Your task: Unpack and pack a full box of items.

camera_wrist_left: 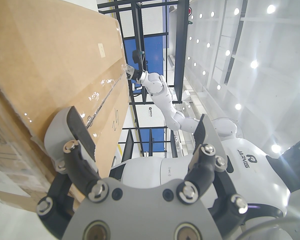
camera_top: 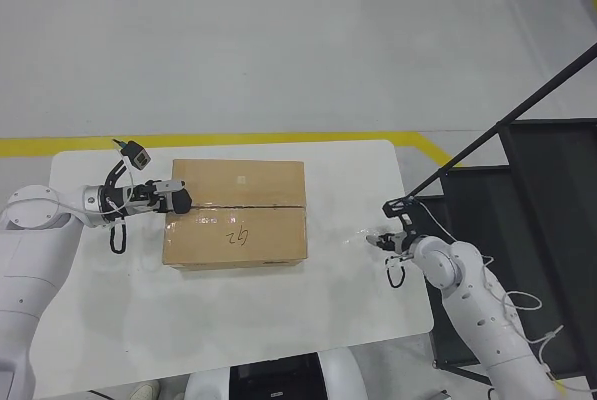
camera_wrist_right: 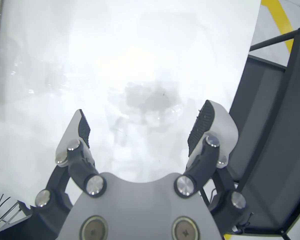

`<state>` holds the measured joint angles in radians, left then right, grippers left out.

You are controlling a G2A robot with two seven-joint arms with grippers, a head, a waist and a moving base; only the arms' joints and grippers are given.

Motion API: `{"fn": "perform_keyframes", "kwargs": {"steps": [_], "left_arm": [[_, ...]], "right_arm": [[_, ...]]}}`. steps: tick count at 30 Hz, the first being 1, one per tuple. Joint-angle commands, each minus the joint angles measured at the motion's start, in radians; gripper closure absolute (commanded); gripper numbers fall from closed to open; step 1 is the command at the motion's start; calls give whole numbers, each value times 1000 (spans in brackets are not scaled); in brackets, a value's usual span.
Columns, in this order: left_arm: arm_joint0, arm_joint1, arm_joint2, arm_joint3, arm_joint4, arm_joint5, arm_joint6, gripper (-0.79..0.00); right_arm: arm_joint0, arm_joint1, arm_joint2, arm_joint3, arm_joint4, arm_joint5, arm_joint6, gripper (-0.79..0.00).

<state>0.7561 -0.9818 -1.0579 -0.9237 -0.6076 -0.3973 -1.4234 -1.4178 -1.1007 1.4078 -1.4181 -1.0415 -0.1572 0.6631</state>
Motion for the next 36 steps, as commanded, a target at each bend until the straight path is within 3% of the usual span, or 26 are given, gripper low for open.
{"fn": "perform_keyframes", "kwargs": {"steps": [1, 8, 13, 20, 28, 33, 36], "left_arm": [[0, 0, 0, 0, 0, 0, 0, -785], [0, 0, 0, 0, 0, 0, 0, -785], [0, 0, 0, 0, 0, 0, 0, -785], [0, 0, 0, 0, 0, 0, 0, -785], [0, 0, 0, 0, 0, 0, 0, -785], [0, 0, 0, 0, 0, 0, 0, -785], [0, 0, 0, 0, 0, 0, 0, -785]], "right_arm": [[14, -3, -9, 25, 17, 13, 1, -785], [57, -12, -22, 97, 101, 19, 7, -785], [70, -15, -41, 104, 82, 31, 9, -693], [74, -17, -64, 94, 43, 63, 14, -391], [78, -20, -79, 88, 2, 107, 11, -388], [74, -20, -81, 73, -5, 116, 20, -320], [73, -21, -80, 71, -4, 123, 27, -329]]}}
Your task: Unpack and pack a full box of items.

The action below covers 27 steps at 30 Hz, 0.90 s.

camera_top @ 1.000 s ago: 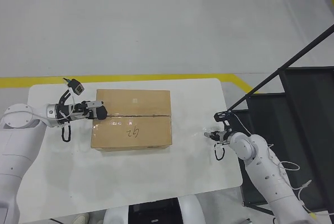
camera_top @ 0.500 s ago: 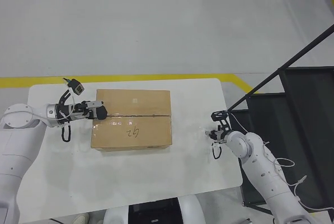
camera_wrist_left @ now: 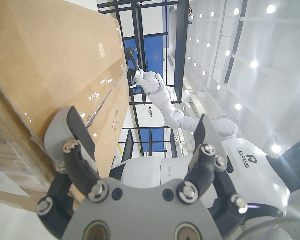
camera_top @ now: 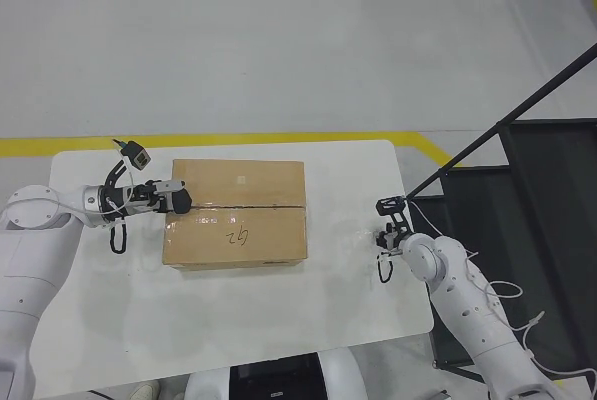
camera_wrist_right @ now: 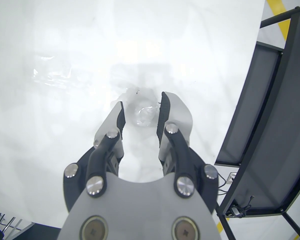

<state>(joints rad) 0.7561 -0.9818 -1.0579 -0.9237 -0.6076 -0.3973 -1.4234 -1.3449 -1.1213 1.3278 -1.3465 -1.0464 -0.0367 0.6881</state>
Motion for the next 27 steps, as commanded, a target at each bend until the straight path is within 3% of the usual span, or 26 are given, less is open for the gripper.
{"fn": "perform_keyframes", "kwargs": {"steps": [1, 3, 6, 8, 11, 13, 27], "left_arm": [[0, 0, 0, 0, 0, 0, 0, -785], [0, 0, 0, 0, 0, 0, 0, -785], [0, 0, 0, 0, 0, 0, 0, -785], [0, 0, 0, 0, 0, 0, 0, -785], [0, 0, 0, 0, 0, 0, 0, -785], [0, 0, 0, 0, 0, 0, 0, -785], [0, 0, 0, 0, 0, 0, 0, -785]], "right_arm": [[-1, -1, 0, -1, 4, 5, 4, -351], [-2, -1, -1, -1, 4, 9, 5, -425], [0, -3, -4, 2, 2, 16, 7, -619], [2, -3, -7, 3, 0, 17, 8, -668], [6, -5, -12, 3, 0, 18, 13, -539], [7, -6, -16, 5, 0, 18, 14, -391], [21, -11, -29, 14, 8, 12, 29, -117]]}}
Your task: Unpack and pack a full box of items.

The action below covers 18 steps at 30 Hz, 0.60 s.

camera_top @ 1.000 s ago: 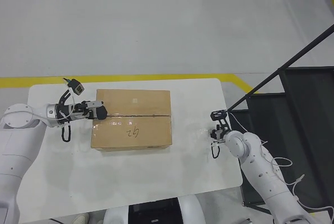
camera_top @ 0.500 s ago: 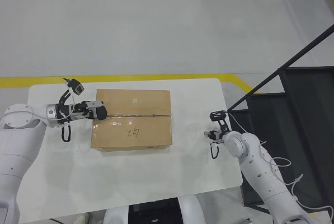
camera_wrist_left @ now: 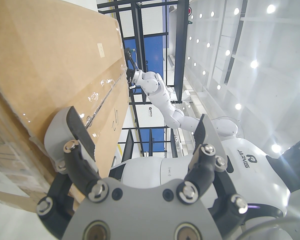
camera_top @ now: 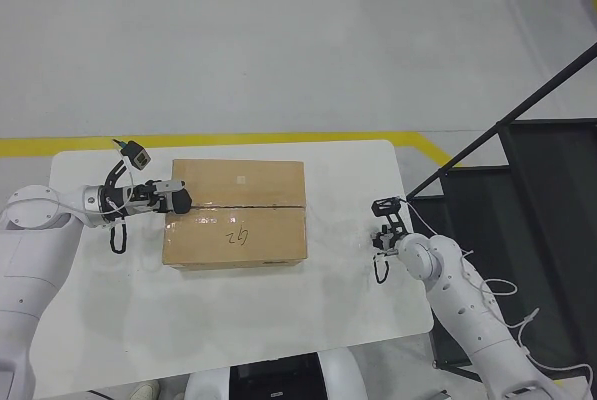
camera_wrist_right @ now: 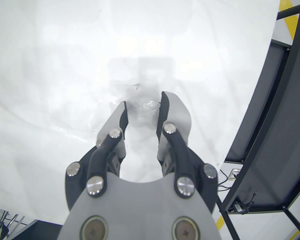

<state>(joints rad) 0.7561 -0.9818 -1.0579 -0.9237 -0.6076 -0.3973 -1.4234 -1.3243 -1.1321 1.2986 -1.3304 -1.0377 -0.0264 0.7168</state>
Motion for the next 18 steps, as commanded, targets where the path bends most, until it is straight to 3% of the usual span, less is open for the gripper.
{"fn": "perform_keyframes", "kwargs": {"steps": [1, 6, 12, 18], "left_arm": [[0, 0, 0, 0, 0, 0, 0, -785], [0, 0, 0, 0, 0, 0, 0, -785], [0, 0, 0, 0, 0, 0, 0, -785], [0, 0, 0, 0, 0, 0, 0, -785]], "right_arm": [[0, 0, 1, -6, -1, 3, 1, -95], [-11, 4, 20, -49, -8, 3, 1, 0], [-52, 15, 79, -145, 22, -34, 26, 0], [-80, 32, 182, -199, 158, -154, 104, 0]]}}
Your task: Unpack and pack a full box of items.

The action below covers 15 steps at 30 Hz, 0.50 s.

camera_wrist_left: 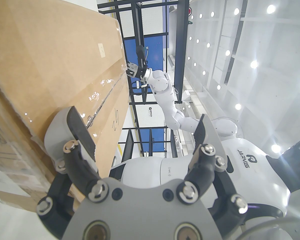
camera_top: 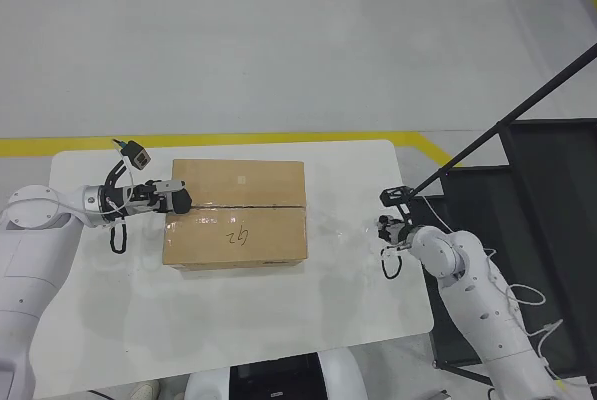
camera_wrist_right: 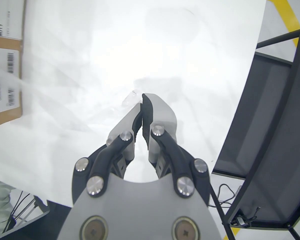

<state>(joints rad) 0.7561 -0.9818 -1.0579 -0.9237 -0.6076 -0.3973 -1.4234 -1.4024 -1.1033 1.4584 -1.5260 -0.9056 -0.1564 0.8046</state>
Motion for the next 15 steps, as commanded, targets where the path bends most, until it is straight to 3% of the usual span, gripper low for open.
{"fn": "perform_keyframes", "kwargs": {"steps": [1, 6, 10, 15], "left_arm": [[0, 0, 0, 0, 0, 0, 0, -785], [0, 0, 0, 0, 0, 0, 0, -785], [0, 0, 0, 0, 0, 0, 0, -785], [0, 0, 0, 0, 0, 0, 0, -785]], "right_arm": [[-4, 7, 41, -8, 39, -42, 33, 0], [-7, 25, 139, -16, 228, -161, 163, 0], [8, 41, 215, -12, 325, -197, 258, 0], [8, 55, 293, -48, 297, -160, 222, 0]]}}
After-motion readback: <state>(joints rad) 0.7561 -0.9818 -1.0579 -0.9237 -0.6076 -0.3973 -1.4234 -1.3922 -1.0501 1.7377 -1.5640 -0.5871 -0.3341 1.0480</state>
